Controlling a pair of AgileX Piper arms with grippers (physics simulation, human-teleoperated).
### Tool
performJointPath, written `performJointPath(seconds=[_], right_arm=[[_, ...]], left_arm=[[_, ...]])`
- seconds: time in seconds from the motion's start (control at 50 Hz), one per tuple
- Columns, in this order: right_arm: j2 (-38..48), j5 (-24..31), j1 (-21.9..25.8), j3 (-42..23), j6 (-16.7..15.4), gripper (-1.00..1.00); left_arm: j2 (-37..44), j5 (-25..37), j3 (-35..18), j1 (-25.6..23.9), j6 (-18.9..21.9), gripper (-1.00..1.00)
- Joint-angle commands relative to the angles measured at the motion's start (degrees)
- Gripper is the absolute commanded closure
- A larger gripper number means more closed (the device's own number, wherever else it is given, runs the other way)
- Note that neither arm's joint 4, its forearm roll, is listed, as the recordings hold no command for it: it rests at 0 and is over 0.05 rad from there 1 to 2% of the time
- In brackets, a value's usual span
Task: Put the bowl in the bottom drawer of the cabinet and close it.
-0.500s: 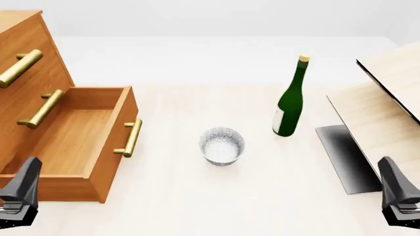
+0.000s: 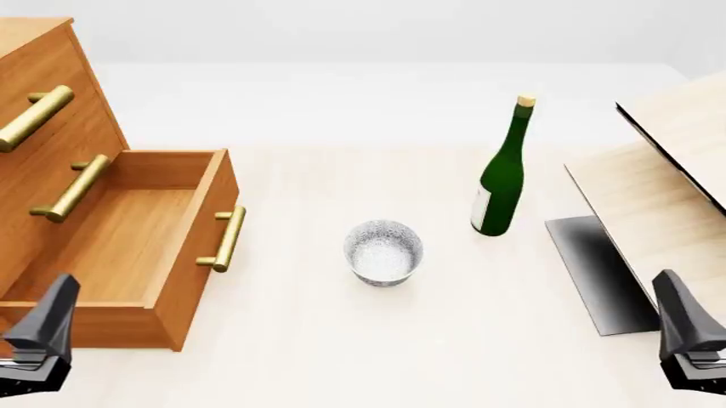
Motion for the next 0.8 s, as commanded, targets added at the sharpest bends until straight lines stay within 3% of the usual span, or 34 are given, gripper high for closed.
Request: performJointPath(seconds=[0.02, 0.44, 0.68, 0.74, 0.78, 0.8], right_arm=[[-0.01, 0.0, 0.0, 0.01, 0.0, -1.0], [-0.01, 0.0, -0.01, 0.01, 0.01, -1.0], [-0.02, 0.0, -0.01, 0.01, 0.0, -1.0], [-0.01, 0.0, -0.01, 0.01, 0.01, -1.0], [-0.01, 0.0, 0.0, 0.01, 0.0, -1.0], [-0.02, 0.0, -0.01, 0.01, 0.0, -1.0]], left_arm=[[-0.33, 0.43, 0.01, -0.27, -0.51, -1.0], [4.89, -2.69, 0.02, -2.39, -0.96, -1.0], [12.07, -6.61, -1.02, -3.68, -0.78, -1.0], [15.64, -7.1, -2.44, -5.69, -5.15, -1.0], [14.08, -5.38, -3.33, -4.72, -1.05, -1.0], [14.13, -5.0, -3.66, -5.02, -1.14, -1.0]])
